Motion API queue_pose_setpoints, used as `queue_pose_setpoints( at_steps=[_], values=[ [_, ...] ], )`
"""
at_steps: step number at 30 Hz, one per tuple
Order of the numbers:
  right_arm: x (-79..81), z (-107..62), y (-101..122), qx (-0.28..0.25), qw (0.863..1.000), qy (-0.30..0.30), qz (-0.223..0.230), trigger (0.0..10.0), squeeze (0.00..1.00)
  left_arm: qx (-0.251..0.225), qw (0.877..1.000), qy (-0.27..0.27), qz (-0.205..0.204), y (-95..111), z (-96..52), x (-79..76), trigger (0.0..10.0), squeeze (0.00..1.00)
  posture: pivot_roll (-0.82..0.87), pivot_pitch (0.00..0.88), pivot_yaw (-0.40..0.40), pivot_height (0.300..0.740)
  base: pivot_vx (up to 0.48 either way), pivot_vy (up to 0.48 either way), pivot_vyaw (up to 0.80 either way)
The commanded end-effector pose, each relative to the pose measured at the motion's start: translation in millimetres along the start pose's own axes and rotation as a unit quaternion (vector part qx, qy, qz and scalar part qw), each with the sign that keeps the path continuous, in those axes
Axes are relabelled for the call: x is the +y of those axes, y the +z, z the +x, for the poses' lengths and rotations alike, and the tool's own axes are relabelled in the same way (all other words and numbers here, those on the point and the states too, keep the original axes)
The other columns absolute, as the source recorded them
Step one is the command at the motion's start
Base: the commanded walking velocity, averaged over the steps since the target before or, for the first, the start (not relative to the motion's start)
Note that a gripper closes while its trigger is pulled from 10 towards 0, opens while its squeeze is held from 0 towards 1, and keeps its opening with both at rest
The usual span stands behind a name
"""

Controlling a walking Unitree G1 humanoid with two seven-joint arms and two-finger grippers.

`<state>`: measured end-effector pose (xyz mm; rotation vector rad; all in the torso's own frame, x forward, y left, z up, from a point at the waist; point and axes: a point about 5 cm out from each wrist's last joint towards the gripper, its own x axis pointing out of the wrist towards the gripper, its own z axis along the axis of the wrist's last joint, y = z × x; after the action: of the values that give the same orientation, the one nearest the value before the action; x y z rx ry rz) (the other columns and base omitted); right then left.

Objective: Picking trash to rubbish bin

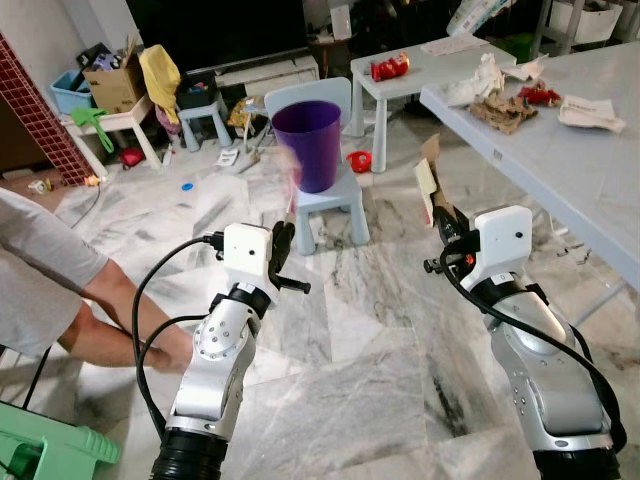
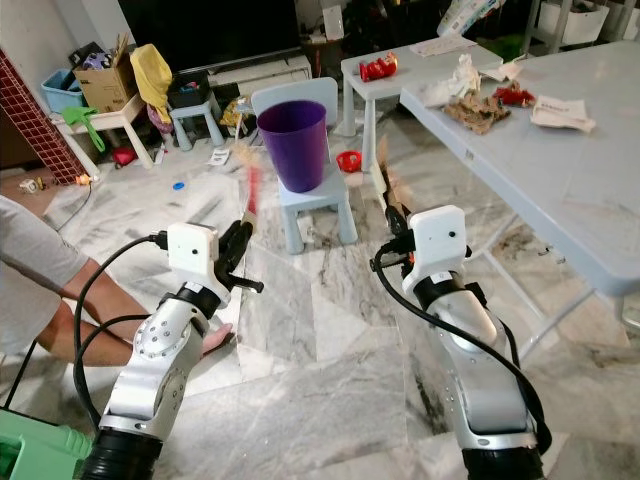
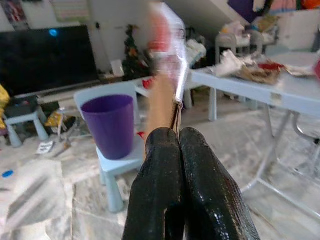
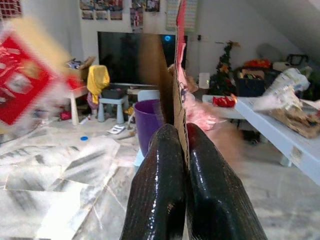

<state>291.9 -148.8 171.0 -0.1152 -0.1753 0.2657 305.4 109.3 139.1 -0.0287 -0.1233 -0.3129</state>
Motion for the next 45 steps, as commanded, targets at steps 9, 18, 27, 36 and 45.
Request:
queue_pose_setpoints(
  at_steps=[9, 18, 27, 36, 45],
  values=[
    [13.5, 5.2, 6.7, -0.016, 1.0, 0.026, 0.005, 10.0, 0.0, 0.001, 1.0, 0.02, 0.006, 0.9, -3.3, 14.4, 10.0, 0.0, -0.06, 0.0, 0.08, 0.74, 0.316, 0.0, 0.0],
    [14.6, 5.8, 6.6, -0.015, 0.999, 0.028, 0.004, 10.0, 0.0, 0.002, 1.0, 0.02, 0.003, 0.3, -3.4, 13.7, 10.0, 0.0, -0.06, 0.0, 0.078, 0.74, 0.321, 0.0, 0.0],
    [15.9, 5.9, 8.1, -0.019, 0.999, 0.032, 0.001, 10.0, 0.0, 0.004, 1.0, 0.018, 0.002, -0.4, -4.0, 12.9, 10.0, 0.0, -0.06, 0.002, 0.077, 0.74, 0.331, 0.0, 0.07],
    [16.5, 5.7, 8.0, -0.02, 0.999, 0.033, 0.002, 10.0, 0.0, 0.005, 1.0, 0.014, 0.002, -0.9, -4.3, 11.8, 10.0, 0.0, -0.06, 0.003, 0.077, 0.74, 0.344, 0.0, 0.78],
    [17.2, 5.7, 8.0, -0.02, 0.999, 0.033, 0.005, 10.0, 0.0, 0.006, 1.0, 0.013, 0.003, -1.4, -4.8, 11.4, 10.0, 0.0, -0.07, 0.005, 0.078, 0.74, 0.466, 0.0, 0.32]
  ],
)
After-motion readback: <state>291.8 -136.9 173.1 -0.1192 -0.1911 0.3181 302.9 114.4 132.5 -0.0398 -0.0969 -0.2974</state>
